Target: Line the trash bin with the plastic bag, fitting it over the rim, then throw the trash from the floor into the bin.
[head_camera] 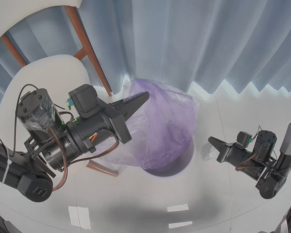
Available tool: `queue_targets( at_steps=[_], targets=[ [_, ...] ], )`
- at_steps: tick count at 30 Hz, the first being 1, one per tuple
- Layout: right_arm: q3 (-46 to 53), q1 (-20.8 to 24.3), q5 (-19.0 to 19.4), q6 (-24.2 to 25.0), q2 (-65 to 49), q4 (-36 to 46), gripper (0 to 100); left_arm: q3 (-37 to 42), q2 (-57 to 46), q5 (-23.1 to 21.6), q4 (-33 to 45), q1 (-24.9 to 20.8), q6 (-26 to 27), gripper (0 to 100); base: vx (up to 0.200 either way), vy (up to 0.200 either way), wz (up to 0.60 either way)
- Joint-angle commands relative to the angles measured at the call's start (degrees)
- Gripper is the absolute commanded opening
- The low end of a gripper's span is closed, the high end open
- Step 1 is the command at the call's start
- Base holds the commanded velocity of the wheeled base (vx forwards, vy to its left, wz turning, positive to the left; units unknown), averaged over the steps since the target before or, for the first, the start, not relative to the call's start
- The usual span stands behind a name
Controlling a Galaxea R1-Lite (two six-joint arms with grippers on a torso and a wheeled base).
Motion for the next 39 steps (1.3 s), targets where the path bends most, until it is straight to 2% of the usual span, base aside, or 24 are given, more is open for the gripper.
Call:
queue_targets(
  at_steps=[1, 6, 13, 20, 24, 30, 39],
  targets=[
    [-4.1, -1.7, -0.5, -0.4, 4.9, -1.1, 0, 0.4, -0.3, 0.4, -0.5, -1.9, 0.1, 0, 0.000, 0.000, 0.00],
    [-8.4, -1.7, -0.9, -0.4, 6.4, -1.1, 0, 0.9, 0.1, 1.1, -0.6, -2.1, 0.4, 0, 0.000, 0.000, 0.00],
    [-15.2, -3.2, -0.9, -1.2, 9.0, -1.1, 0, 3.8, -1.5, 1.1, -0.6, -4.8, 0.6, 0, 0.000, 0.000, 0.00],
    [-24.0, -0.6, -0.6, -1.1, 13.3, -1.1, 0, 3.5, -2.0, 1.1, -0.6, -4.8, 0.6, 0, 0.000, 0.000, 0.00],
    [-27.7, 4.6, 2.2, -0.3, 16.4, -1.1, 0, 3.3, -2.1, 1.0, -0.6, -4.2, 0.6, 0, 0.000, 0.000, 0.00],
    [-26.4, 12.1, 2.4, -0.7, 17.8, -1.1, 0, 3.1, -2.4, 1.0, -0.6, -4.0, 0.6, 0, 0.000, 0.000, 0.00],
    [-20.1, 17.3, 2.2, -0.5, 19.1, -1.1, 0, 1.8, -1.0, 1.0, -0.6, -2.4, 0.4, 0, 0.000, 0.000, 0.00]
  ],
)
